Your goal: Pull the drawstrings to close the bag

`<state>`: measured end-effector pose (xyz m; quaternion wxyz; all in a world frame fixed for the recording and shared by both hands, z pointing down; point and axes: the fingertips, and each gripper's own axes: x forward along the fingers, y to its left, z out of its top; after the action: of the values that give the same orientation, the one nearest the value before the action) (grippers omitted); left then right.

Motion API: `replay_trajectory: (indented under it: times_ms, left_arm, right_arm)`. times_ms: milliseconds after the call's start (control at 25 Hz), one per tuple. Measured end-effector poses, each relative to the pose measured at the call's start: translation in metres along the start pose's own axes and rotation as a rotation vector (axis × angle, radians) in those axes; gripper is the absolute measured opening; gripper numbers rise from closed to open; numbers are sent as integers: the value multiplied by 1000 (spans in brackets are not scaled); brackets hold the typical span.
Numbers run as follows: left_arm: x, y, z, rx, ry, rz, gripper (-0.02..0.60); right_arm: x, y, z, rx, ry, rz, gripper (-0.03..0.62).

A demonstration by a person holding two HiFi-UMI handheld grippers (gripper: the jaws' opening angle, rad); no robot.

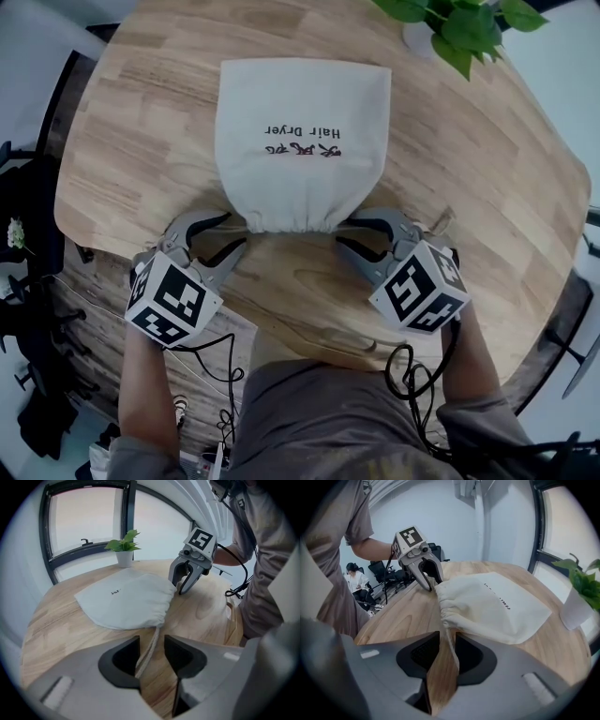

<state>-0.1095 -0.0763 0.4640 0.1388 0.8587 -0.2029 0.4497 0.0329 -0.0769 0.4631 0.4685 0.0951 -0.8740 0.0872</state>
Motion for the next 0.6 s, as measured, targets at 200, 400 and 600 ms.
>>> replay_trajectory:
  times_ms: [200,400,600]
  left_arm:
    - [2,-6,0,83,56,-42,117]
    - [3,-7,-1,130,73,-20,15]
    - [1,-1,-2,66,57,14,11]
  right_arm:
    - [1,0,0,-52,22,2,123]
    - [3,2,-1,-68,56,-7,76]
    - [2,-1,-1,6,47,-18,35]
